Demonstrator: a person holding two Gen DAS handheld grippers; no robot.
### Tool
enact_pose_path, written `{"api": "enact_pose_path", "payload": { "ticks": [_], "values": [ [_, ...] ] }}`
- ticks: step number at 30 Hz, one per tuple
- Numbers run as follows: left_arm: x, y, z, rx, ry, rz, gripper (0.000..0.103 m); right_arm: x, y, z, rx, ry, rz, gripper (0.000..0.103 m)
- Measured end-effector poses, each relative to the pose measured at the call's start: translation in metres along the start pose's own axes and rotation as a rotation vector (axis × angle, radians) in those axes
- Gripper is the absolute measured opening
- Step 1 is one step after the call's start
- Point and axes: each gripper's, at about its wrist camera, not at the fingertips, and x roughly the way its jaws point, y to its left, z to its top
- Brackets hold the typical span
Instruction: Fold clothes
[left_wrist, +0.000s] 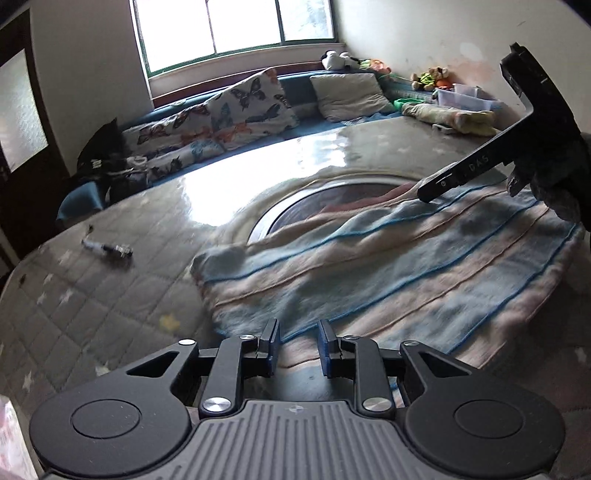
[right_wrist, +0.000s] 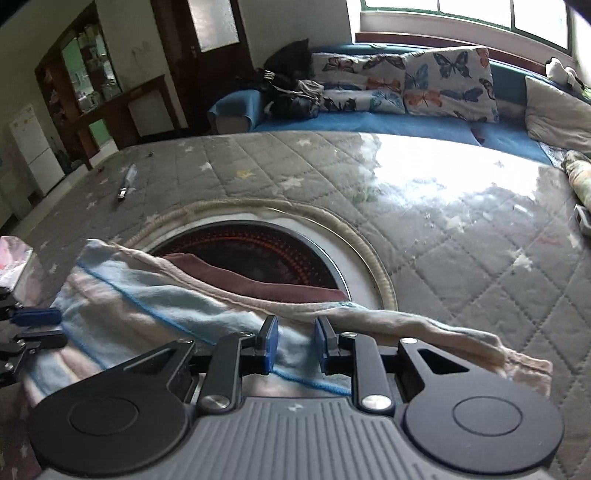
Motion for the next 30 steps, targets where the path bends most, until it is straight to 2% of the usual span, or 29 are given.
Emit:
{"api": "enact_pose_path", "payload": {
  "ticks": [6,9,16,21,30],
  "values": [
    [-0.003,-0.001,-0.004,-0.011,-0.012,0.009,0.025,0.002,0.009,0.004,-0.022,-0.016,-0.027,0.021],
    [-0.008,-0.005,0.0,-0.013,-0.033,0.005,0.025,-0.004,0.021,0.008,-0.043,-0.024,0.03,0.021],
    [-0.01,-0.036,0.012,0.019,-0.086,-0.095,0.025,0.02,0.052,0.021,-0.094,0.013,0.09,0.021],
    [0.002,-0.048,0.005,0.033,-0.05,-0.143,0.025,0.037,0.064,0.026,-0.123,0.029,0.089,0.021],
    [0.002,-0.05,-0.004,0.032,-0.035,-0.154,0.025,0.046,0.068,0.035,-0.121,0.022,0.072,0.021]
  ]
}}
